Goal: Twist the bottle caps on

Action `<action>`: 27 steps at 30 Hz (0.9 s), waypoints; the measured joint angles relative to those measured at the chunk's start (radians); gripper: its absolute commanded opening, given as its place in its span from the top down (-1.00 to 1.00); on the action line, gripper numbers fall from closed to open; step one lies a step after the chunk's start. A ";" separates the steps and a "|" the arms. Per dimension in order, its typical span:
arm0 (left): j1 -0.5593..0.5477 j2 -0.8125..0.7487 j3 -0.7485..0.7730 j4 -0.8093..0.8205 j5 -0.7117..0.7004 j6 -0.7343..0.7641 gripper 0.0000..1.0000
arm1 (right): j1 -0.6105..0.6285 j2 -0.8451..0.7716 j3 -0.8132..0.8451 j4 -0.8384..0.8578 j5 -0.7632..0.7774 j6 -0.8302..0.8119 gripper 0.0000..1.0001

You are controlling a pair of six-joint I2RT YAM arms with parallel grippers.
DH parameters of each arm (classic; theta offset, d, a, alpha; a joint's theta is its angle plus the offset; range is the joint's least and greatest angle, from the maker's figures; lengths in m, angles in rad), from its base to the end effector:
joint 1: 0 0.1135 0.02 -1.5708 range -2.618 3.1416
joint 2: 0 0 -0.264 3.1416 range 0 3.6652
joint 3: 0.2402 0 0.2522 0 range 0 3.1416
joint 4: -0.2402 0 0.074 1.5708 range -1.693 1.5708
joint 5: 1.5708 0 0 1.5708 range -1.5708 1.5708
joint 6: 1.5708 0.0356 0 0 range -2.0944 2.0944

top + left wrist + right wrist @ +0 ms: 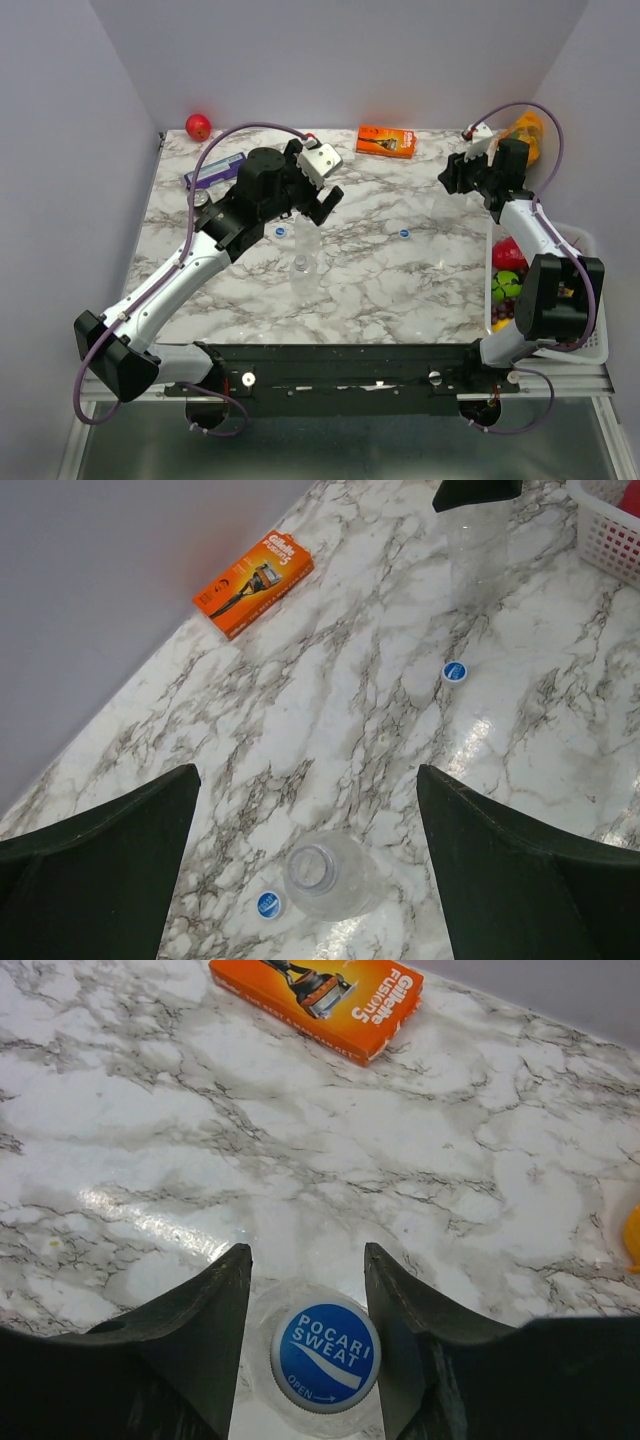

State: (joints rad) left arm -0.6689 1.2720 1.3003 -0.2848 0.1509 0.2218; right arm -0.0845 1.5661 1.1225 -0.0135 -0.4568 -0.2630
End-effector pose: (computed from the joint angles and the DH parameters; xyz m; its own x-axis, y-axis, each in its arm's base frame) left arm 0.2250 -0.1847 0.4050 -0.0342 0.3043 -0.9520 0.7531 0.6340 0.1756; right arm 0.3609 -0.0148 0.2798 -0.3418 -0.2052 -0.9171 -0.4220 0.9055 -0.0453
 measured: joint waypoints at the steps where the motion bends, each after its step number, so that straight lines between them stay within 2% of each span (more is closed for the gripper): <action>1: 0.000 0.000 0.000 0.000 0.000 0.000 -0.97 | 0.000 0.000 0.000 0.000 0.000 0.000 -0.19; 11: 0.000 0.000 0.000 0.001 0.000 0.000 -0.97 | -0.002 0.000 0.000 0.000 0.001 0.000 -0.26; 16: 0.002 0.000 0.000 0.005 0.000 0.000 -0.97 | -0.002 0.000 0.000 -0.001 0.014 0.001 -0.47; 27: 0.007 0.000 -0.001 0.007 0.001 -0.001 -0.97 | -0.002 0.006 0.012 -0.005 0.028 0.001 -0.55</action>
State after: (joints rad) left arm -0.6621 1.2720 1.2995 -0.2779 0.1516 0.2207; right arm -0.0864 1.5723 1.1343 -0.0181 -0.4290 -0.2623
